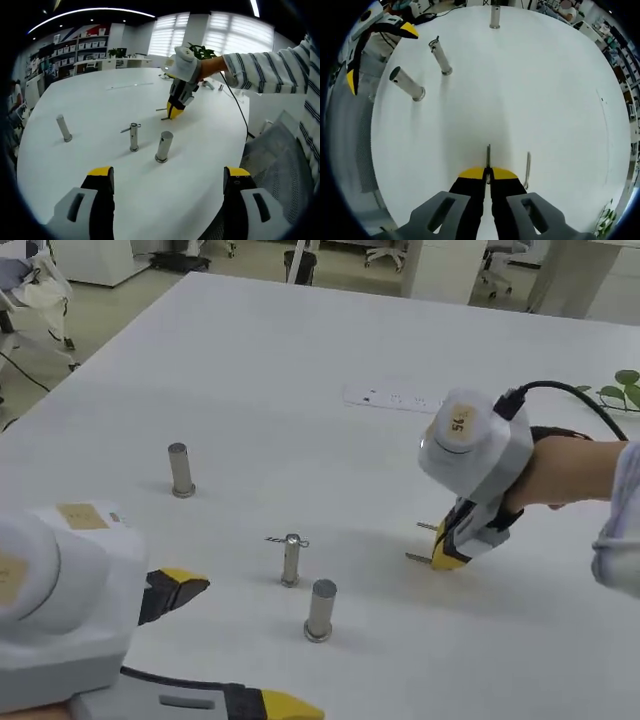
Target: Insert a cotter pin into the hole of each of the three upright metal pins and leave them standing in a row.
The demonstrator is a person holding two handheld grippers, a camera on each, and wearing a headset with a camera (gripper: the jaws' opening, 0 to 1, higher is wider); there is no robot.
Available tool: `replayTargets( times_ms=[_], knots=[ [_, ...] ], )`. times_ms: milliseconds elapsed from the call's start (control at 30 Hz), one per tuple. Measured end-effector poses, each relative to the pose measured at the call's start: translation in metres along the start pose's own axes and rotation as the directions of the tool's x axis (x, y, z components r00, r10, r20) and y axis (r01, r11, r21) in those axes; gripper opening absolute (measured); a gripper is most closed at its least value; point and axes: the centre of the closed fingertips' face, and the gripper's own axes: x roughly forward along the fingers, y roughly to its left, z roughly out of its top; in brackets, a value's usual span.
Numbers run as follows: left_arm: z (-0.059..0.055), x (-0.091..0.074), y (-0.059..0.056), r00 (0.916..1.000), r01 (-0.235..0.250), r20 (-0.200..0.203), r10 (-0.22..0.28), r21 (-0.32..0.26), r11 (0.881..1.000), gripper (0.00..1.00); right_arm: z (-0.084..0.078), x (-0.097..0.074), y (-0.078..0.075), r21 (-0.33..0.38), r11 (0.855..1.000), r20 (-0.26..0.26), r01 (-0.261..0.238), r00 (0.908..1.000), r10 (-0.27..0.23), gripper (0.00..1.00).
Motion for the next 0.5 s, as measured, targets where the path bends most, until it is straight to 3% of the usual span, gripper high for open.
replayTargets(
  times_ms=[233, 500],
  knots=[
    [-0.0056, -0.0024, -0.0048, 0.9997, 0.009, -0.021, -0.009, 0.008, 1.000, 0.89, -0.0003, 0.0020, -0.0025, -0.106, 0.993, -0.078, 0.058, 0.9947, -0.067, 0.03],
    [-0.0071, -0.0075, -0.0065, 0.9998, -0.007, -0.018, 0.007, -0.003, 1.000, 0.89, -0.0002, 0.0008, 0.0012, -0.113, 0.993, -0.082, 0.047, 0.9950, -0.056, 0.03]
  ],
)
